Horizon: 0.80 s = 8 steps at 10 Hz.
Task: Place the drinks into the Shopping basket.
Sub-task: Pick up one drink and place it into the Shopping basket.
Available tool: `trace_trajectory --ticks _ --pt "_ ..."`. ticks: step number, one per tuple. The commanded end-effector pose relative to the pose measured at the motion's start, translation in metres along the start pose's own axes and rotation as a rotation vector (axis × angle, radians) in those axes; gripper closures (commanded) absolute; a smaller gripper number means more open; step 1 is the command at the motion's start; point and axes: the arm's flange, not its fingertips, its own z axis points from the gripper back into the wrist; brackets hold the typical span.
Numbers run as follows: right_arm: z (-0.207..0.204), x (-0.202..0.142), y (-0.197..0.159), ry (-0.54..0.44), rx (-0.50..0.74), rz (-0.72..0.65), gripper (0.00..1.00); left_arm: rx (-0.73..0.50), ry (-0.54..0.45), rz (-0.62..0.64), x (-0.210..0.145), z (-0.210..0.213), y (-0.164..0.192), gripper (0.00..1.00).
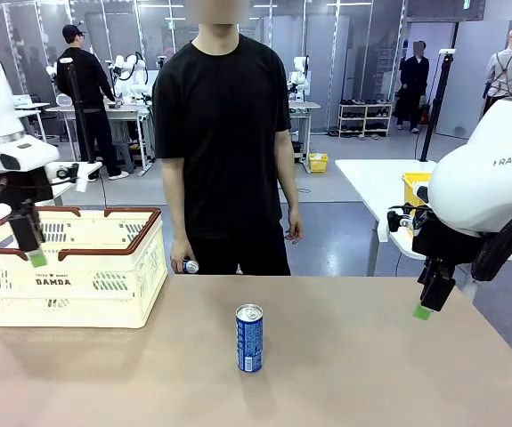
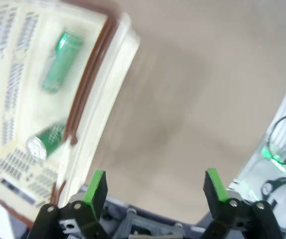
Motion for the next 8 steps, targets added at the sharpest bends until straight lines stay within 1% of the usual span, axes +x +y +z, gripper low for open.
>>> trace_trajectory --ticks 1,2,4,6,8 --pt "0.001 0.0 -0.001 0.001 0.003 0.001 0.0 0.024 -0.068 -0.153 0.041 -0.006 -0.036 0.02" --pt "0.001 0.0 -0.001 0.001 0.003 0.001 0.0 0.022 -0.097 -0.232 0.079 -0.012 -0.054 0.02" --pt "0.001 0.0 -0.001 0.001 0.003 0.001 0.0 0.034 -0.105 -0.346 0.148 -0.027 -0.089 0.02" --pt "0.001 0.0 -0.001 0.001 0.003 0.001 0.0 0.037 -0.061 -0.388 0.196 -0.044 -0.105 0.02" --pt "0.001 0.0 -0.001 0.001 0.003 0.001 0.0 0.051 -0.049 -0.438 0.234 -0.056 -0.121 0.02"
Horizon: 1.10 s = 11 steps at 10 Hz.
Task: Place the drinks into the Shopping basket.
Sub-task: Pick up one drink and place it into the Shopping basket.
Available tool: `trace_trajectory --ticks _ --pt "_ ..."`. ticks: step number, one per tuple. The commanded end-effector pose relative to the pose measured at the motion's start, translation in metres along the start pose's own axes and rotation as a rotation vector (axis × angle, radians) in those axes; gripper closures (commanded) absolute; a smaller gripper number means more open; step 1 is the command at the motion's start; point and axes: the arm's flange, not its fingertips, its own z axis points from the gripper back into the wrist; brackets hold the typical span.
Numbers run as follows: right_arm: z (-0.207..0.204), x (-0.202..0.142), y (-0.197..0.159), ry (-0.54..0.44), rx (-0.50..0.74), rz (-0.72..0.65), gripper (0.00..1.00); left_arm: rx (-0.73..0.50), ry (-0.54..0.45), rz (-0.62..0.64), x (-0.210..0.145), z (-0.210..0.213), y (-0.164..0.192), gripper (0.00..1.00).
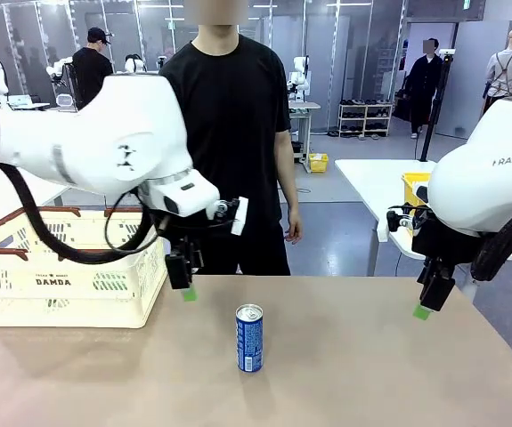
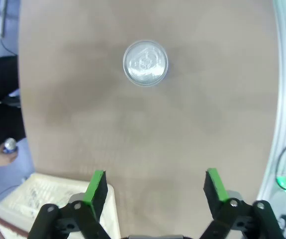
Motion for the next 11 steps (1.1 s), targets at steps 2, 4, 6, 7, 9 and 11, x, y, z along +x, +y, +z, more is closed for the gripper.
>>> trace_trajectory --ticks 2,4,6,7,9,11 --pt "0.001 -0.001 -0.001 0.001 0.002 0.0 0.0 -0.008 0.008 -0.026 0.037 0.0 0.012 0.02" --pt "0.001 -0.001 -0.001 0.001 0.002 0.0 0.0 -0.04 0.009 -0.054 0.054 -0.006 0.011 0.02" --pt "0.001 -0.001 -0.001 0.001 0.002 0.0 0.0 -0.092 0.019 -0.088 0.05 -0.007 0.01 0.02" --pt "0.001 -0.001 -0.001 0.001 0.002 0.0 0.0 -0.033 -0.014 -0.059 0.053 -0.01 0.008 0.02" --pt "0.001 -0.001 -0.001 0.001 0.002 0.0 0.0 -0.033 -0.014 -0.059 0.053 -0.01 0.008 0.02" --pt "0.001 -0.001 -0.001 0.001 0.002 0.0 0.0 -0.033 -0.014 -0.059 0.053 -0.01 0.008 0.02"
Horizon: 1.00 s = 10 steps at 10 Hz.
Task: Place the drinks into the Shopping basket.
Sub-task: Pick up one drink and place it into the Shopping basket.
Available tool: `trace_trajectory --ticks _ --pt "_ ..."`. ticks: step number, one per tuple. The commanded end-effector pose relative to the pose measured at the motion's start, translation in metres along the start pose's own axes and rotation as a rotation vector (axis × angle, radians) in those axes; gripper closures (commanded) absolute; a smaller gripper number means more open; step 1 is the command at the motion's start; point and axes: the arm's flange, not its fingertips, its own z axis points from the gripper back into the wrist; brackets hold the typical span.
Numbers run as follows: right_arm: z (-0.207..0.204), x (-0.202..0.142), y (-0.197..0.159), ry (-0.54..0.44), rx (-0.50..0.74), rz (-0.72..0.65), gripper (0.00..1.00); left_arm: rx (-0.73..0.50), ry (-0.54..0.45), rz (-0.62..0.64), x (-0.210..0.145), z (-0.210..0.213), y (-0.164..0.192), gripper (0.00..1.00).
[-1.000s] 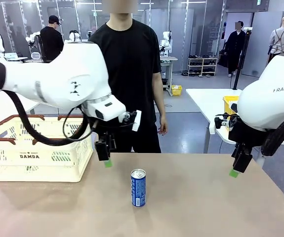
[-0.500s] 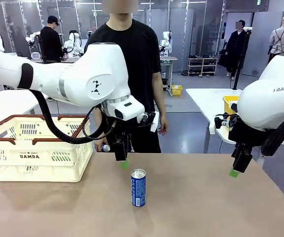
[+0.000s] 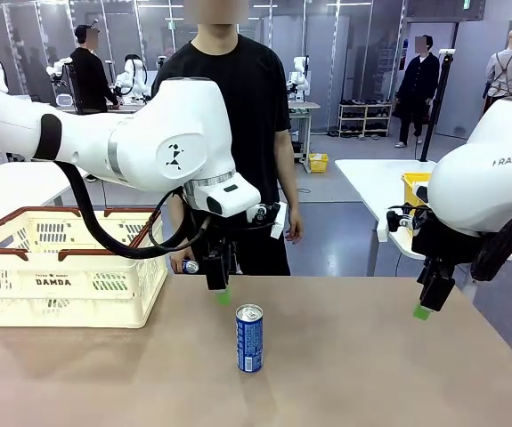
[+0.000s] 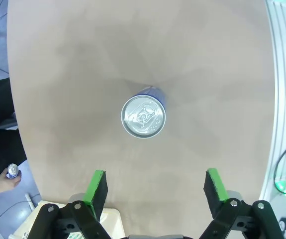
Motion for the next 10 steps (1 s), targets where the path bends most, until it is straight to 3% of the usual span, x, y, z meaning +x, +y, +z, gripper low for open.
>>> trace_trajectory --ticks 1,5,10 --pt "0.001 -0.001 -0.001 0.002 0.002 0.0 0.0 0.016 -0.007 0.004 0.0 0.002 -0.001 0.02" --pt "0.001 -0.001 -0.001 0.002 0.002 0.0 0.0 0.007 0.004 -0.053 0.028 -0.009 0.006 0.02" --pt "0.001 -0.001 -0.001 0.002 0.002 0.0 0.0 -0.005 0.059 -0.038 0.049 -0.026 0.022 0.02"
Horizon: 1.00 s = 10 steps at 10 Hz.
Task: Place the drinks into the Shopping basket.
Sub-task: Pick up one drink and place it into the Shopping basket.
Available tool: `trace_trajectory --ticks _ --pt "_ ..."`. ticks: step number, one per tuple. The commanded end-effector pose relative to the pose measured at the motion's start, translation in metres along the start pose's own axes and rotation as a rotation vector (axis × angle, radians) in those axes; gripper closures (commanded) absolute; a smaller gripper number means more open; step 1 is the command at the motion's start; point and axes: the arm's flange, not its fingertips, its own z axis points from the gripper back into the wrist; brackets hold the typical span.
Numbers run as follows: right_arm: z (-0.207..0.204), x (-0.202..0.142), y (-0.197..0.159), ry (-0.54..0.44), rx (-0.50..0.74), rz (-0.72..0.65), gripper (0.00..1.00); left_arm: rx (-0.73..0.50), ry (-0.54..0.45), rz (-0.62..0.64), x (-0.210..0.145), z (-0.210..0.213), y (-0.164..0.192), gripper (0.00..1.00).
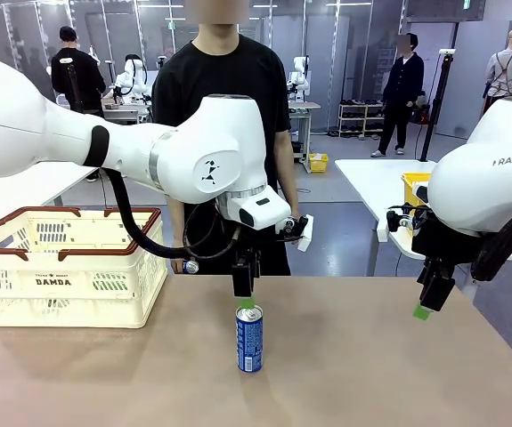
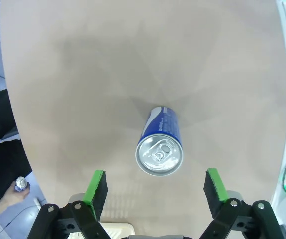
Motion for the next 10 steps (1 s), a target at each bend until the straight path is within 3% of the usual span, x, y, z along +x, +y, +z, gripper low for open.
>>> trace_trajectory --ticks 1,10 --pt "0.001 -0.001 -0.001 0.002 0.002 0.0 0.0 -0.01 0.021 0.015 0.007 0.002 0.004 0.02" --pt "0.001 -0.001 -0.001 0.002 0.002 0.0 0.0 -0.064 0.072 0.081 -0.005 -0.055 0.008 0.02"
